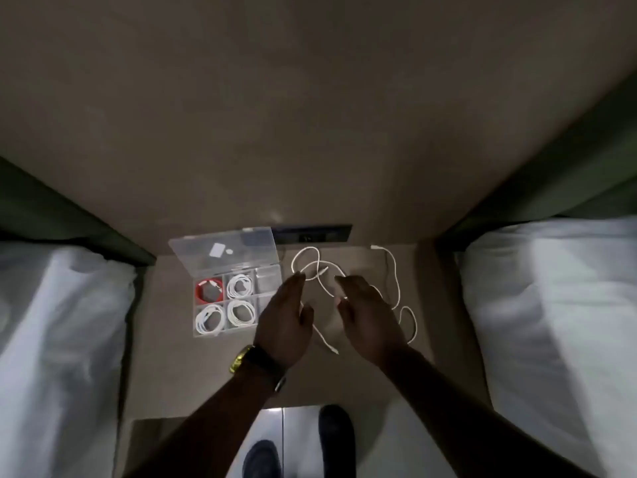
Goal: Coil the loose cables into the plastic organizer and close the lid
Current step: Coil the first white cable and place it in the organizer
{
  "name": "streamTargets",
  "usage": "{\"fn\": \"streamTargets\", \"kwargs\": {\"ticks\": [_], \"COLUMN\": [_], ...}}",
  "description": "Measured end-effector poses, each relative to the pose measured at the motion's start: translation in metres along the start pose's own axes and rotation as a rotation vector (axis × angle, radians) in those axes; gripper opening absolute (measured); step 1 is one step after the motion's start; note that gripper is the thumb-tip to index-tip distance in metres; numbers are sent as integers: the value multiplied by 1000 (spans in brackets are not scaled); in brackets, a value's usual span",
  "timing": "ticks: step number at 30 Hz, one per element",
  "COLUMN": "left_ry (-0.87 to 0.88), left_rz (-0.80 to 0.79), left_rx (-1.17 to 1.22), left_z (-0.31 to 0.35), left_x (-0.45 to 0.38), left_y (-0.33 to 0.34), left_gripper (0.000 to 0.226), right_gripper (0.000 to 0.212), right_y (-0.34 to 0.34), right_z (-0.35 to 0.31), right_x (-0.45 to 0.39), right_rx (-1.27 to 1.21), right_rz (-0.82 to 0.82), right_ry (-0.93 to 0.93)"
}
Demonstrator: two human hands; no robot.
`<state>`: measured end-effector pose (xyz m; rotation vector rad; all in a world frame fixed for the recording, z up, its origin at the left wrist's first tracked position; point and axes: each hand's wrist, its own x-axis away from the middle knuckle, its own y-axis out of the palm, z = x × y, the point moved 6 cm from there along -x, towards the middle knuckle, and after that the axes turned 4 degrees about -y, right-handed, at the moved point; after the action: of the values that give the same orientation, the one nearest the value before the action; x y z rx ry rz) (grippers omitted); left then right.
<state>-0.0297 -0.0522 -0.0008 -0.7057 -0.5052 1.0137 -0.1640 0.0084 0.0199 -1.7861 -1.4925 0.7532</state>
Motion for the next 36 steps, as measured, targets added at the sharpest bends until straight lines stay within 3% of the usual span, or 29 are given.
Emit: {"fn": "streamTargets", "kwargs": {"ticks": [5,7,9,12,14,17,21,24,26,28,33,36], "left_ry": [-554,-782,-893,-854,-828,-835,-644,-656,-689,-728,-679,-563], "left_rz": [0,-22,-39,-107,-55,31,9,34,-29,-178,-535,-431], "left_rx": [179,204,291,236,295,717,1033,1328,1610,1820,2004,2067], "left_z": [-69,-96,-109,-108,-105,-97,-67,-60,-53,-39,-7,-6], "left_x": [10,16,22,26,26,19,5,6,9,13,16,3], "left_y": [88,114,133,159,162,154,125,96,80,70,47,26], "left_gripper": [26,28,29,21,9,28,24,21,21,30,21,16], "right_gripper": [34,34,33,33,32,36,55,37,20,20,25,35], "right_y": [67,81,90,101,102,97,96,83,70,62,59,62], "right_z": [52,68,80,94,99,94,65,48,34,22,16,14], "right_x": [1,-1,-4,-9,-12,-19,-37,-61,-77,-87,-89,-78], "right_rx": [-185,-243,-261,-290,-307,-323,-266,-142,-143,-154,-252,-337], "right_rz": [-14,26,36,23,27,-2,-309,-329,-318,-291,-237,-190], "right_ry": [128,178,210,241,231,131,-238,-419,-477,-519,-417,-357]}}
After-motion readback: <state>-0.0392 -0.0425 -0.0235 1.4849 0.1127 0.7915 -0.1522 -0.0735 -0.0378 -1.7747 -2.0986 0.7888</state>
